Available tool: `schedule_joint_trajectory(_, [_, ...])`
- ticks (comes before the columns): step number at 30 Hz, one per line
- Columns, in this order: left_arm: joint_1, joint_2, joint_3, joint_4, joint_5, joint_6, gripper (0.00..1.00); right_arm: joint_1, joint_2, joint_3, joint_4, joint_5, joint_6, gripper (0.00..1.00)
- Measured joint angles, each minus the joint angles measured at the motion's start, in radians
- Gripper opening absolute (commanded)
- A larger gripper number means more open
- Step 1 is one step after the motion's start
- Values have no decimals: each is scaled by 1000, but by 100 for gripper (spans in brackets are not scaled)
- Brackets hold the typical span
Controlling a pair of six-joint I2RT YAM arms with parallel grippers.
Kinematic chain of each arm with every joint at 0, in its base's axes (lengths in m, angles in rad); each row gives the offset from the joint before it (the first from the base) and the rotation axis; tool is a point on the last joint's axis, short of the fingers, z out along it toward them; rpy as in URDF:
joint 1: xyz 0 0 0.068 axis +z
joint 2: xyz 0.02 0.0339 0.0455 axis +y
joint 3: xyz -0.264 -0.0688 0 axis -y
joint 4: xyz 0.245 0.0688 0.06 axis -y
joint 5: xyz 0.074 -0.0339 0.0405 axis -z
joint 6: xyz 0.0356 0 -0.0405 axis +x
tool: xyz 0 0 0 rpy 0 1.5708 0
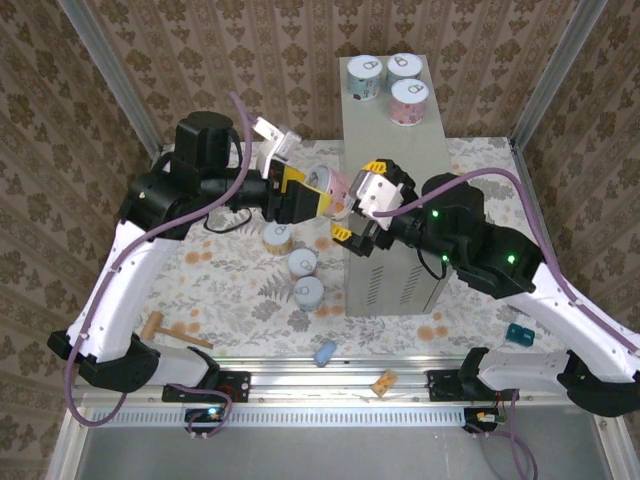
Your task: Place and organize the canned foods onto the counter
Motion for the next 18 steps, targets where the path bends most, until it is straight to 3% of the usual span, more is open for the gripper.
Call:
schedule_joint_trajectory(5, [-11,0,0,0,7,0,60,0,37,0,10,0,-7,99])
schedule_joint_trajectory(13, [-11,0,0,10,19,0,61,0,45,0,26,1,-10,77])
schedule_joint_trajectory(18, [-11,1,0,29,23,-8,61,0,38,-1,33,2,-8,71])
